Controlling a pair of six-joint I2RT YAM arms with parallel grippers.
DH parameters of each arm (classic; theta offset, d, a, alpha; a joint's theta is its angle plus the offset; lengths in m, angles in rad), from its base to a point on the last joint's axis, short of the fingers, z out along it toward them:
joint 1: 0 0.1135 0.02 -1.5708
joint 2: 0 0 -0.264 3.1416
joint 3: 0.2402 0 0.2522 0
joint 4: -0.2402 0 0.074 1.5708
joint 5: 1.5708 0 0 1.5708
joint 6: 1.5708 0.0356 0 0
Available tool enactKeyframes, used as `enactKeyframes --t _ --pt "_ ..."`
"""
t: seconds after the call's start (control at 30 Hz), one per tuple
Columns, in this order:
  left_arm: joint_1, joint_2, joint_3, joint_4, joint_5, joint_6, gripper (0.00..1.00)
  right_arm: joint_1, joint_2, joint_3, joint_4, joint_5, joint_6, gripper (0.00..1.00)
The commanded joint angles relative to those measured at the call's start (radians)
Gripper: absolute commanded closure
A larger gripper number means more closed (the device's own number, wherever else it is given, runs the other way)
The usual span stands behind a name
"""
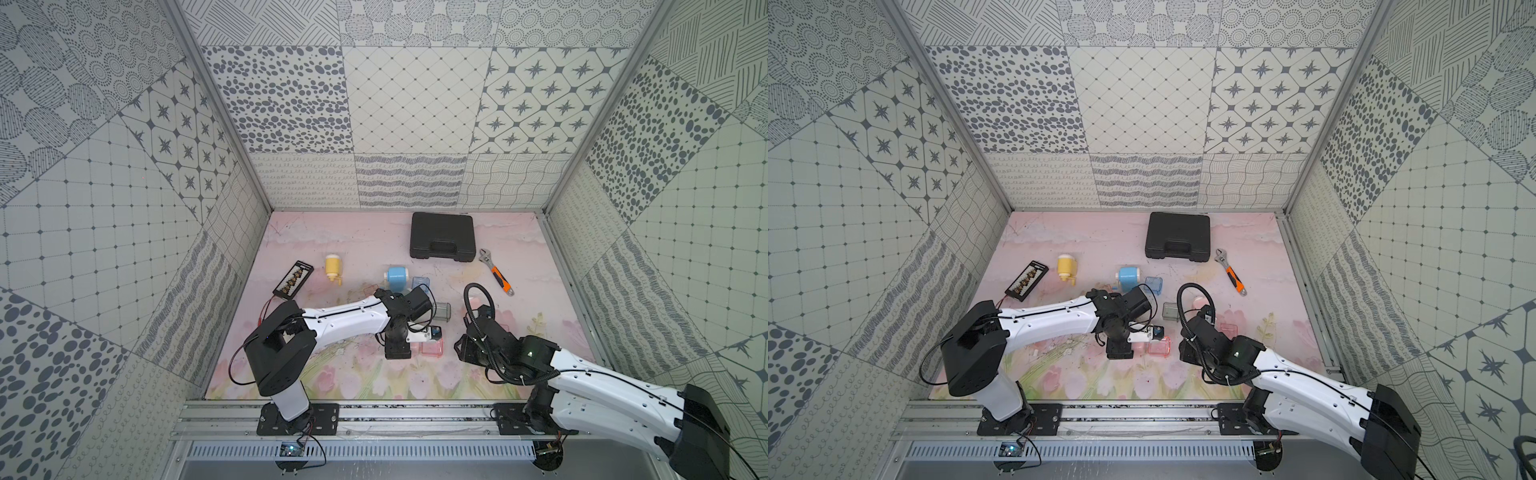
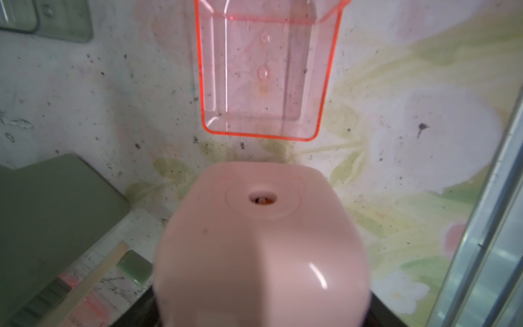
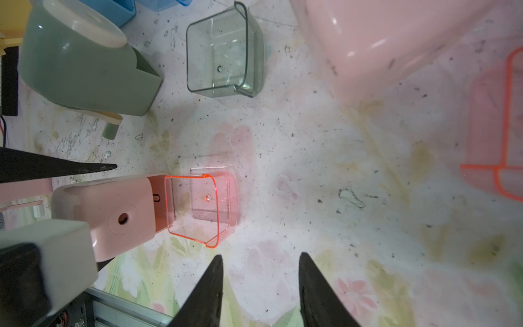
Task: Put the tray back into the pencil sharpener
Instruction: Close the container of the pencil sharpener.
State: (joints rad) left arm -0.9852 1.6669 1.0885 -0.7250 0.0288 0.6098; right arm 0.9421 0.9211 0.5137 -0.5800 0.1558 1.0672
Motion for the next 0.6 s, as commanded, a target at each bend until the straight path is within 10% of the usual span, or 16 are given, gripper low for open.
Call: enactKeyframes --t 0.0,0.57 --pt "0.025 -0.056 -0.043 0.053 0.048 -0.014 0.24 -0.002 0.022 -0.018 0.120 -0.025 0.017 0.54" --pt "0.098 -0.170 -0.198 0.246 0.202 -0.020 0.36 -0.080 0.225 -0.034 0.367 -0.183 -0.041 0.63"
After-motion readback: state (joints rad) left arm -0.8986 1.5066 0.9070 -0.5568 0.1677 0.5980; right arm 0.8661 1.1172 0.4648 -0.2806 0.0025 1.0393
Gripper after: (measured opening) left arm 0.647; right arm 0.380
